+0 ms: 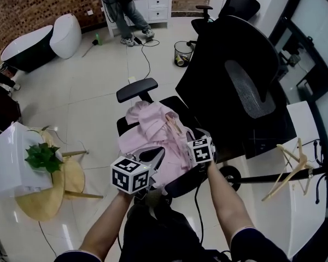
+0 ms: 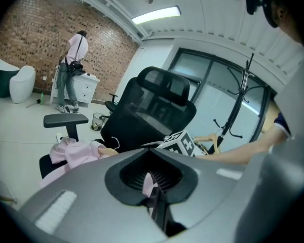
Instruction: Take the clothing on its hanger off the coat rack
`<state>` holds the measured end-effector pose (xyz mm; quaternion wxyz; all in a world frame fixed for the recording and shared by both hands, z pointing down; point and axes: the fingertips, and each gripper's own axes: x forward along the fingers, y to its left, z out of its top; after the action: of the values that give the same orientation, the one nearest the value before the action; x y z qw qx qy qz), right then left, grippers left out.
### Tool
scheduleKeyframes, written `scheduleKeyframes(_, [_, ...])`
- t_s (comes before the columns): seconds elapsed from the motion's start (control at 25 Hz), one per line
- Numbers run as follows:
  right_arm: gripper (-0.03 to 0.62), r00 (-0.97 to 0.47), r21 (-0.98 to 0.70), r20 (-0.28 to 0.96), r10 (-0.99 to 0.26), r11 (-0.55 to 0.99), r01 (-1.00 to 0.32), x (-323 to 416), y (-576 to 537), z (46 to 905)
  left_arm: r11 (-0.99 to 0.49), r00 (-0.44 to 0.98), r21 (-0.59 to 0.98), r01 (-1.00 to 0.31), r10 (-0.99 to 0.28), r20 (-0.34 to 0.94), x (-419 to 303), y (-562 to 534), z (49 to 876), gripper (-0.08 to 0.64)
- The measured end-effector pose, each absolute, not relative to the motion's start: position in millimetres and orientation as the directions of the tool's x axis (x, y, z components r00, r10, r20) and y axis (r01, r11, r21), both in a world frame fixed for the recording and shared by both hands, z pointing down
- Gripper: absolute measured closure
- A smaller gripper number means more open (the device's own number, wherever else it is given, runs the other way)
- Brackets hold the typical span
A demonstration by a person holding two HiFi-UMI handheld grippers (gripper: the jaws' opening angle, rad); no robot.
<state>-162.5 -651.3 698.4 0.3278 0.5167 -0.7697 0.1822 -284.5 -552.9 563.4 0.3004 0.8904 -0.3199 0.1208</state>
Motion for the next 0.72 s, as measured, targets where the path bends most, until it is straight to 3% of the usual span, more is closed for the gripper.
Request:
scheduleKeyframes(0.32, [0.517,-0.208,0.088,0.549,-0.810,0.303,-0.949,-161,-651,603,-0.691,0.805,0.416,-0.591,-0.468,0.366,-288,-562,523,0.548])
scheduleKeyframes(0.52, [0.588,-0.223,0.011,0.391,-0.893,0.247,-0.969,-170,-645,525,-0.743,0.822,0.357,-0.567,-0.478,0.310,-292,-575,487,0.548])
scheduleKeyframes(0.72, [0.589,-0.243,0.006,0.225,-0.944,0.251,-0.968,-186,-633,449,-0.772,0.833,0.314,-0.552,-0.493,0.252,-299,-583,459,0.548])
